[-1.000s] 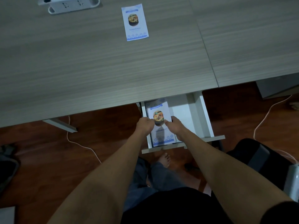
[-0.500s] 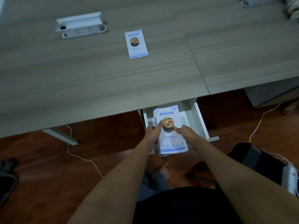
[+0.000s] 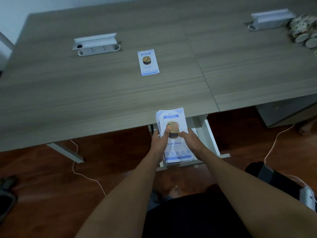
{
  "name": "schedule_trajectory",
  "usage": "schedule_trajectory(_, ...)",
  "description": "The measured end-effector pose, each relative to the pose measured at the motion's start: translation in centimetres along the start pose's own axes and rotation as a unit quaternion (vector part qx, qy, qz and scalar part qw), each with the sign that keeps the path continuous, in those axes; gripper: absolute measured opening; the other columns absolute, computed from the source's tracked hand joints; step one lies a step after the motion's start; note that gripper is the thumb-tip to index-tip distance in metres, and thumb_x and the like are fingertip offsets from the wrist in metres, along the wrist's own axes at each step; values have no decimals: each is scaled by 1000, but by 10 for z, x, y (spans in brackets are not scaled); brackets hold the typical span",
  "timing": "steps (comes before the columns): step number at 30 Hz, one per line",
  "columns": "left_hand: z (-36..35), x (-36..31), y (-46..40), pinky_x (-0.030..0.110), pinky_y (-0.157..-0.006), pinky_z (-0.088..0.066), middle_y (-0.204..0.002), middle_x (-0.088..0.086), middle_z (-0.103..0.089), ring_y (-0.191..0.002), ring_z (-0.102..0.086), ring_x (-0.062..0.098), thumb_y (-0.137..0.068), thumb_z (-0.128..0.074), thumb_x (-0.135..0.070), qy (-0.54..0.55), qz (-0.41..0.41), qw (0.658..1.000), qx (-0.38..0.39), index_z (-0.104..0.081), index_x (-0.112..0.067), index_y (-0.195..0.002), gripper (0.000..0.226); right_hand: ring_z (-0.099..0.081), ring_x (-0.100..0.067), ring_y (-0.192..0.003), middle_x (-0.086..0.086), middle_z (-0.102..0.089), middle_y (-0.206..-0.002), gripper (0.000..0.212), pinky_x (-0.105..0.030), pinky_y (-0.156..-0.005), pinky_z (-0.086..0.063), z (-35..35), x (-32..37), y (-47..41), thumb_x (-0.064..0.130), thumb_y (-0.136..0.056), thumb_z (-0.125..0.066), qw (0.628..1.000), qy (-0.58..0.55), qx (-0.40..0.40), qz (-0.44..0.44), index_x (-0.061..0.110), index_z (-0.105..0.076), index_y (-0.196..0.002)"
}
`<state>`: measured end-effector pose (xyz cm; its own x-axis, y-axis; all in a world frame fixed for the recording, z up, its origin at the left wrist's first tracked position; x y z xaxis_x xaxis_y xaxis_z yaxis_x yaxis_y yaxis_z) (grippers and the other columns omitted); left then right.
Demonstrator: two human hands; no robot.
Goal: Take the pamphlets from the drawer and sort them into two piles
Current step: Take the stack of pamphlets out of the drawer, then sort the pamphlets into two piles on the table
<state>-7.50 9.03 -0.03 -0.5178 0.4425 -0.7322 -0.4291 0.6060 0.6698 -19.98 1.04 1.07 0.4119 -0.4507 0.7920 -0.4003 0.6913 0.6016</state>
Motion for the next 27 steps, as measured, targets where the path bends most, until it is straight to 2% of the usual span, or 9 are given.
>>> schedule_trajectory(5,9,-36,-4,57,-91,-60,-118,14,-74,-101,-76,34,-98,-69,-31,12,-11,1000,21,-55,-14,-124,35,-65,-7,-101,13,-61,-117,45,-28,-77,-56,-5,52,-10,41,-94,-58,995,24,-26,93,29,-45,-135)
schedule_trajectory(9,14,-63,-8,46,-71,-66,-119,17,-73,-91,-77,30,-98,-68,-30,34,-4,999,39,-53,-13,-125,35,-59,4,-94,27,-54,-107,53,-19,-68,-48,-16,91,-20,40,-96,-55,987,54,-41,145,30,-36,-144)
schedule_trajectory(11,20,-77,-15,42,-63,-65,-121,19,-71,-92,-76,31,-100,-66,-27,56,-7,998,36,-52,-10,-124,33,-58,7,-91,23,-56,-109,52,-16,-64,-45,-26,110,-28,43,-96,-53,983,73,-46,162,32,-36,-144)
schedule_trajectory(15,28,-103,-31,44,-69,-64,-126,21,-71,-106,-74,38,-102,-61,-33,85,-4,995,43,-55,-8,-131,39,-62,-4,-103,11,-59,-124,53,-17,-68,-46,-44,130,-46,42,-96,-54,983,54,-38,170,29,-38,-144)
schedule_trajectory(18,31,-130,-43,43,-69,-64,-115,18,-77,-92,-78,33,-98,-54,-45,115,14,989,88,-74,-13,-116,41,-60,-11,-112,10,-58,-125,51,-17,-72,-45,-56,152,-61,39,-96,-54,982,44,-45,178,28,-40,-144)
schedule_trajectory(20,41,-142,-57,39,-61,-63,-98,15,-81,-79,-80,30,-98,-49,-40,104,31,991,77,-77,-12,-102,40,-59,-10,-111,10,-58,-125,50,-17,-73,-45,-63,167,-71,37,-96,-55,982,37,-49,179,26,-42,-143)
schedule_trajectory(22,51,-155,-69,35,-58,-63,-88,11,-82,-72,-79,27,-100,-43,-33,84,30,994,63,-75,-12,-98,39,-60,-10,-109,10,-59,-124,50,-19,-74,-46,-67,177,-82,39,-96,-55,982,38,-55,176,26,-44,-142)
schedule_trajectory(25,58,-174,-85,33,-61,-63,-88,12,-82,-74,-79,27,-101,-41,-25,61,21,996,55,-73,-9,-99,36,-61,-13,-111,9,-58,-124,49,-22,-77,-49,-71,188,-98,41,-96,-56,983,34,-59,173,26,-45,-141)
schedule_trajectory(27,61,-186,-93,38,-72,-64,-99,17,-81,-86,-79,32,-101,-43,-21,51,7,998,46,-73,-7,-106,33,-61,-14,-113,7,-59,-126,50,-29,-85,-52,-73,195,-108,41,-95,-57,984,27,-59,167,24,-45,-141)
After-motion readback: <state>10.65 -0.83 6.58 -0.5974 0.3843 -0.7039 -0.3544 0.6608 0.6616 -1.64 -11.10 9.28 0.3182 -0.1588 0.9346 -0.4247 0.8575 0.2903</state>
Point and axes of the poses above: each hand's wrist, its own y-axis away from the middle knuckle, its own z-axis out of the back of the hand, x = y × z, the point moved 9 cm from there along -y, towards the middle knuckle
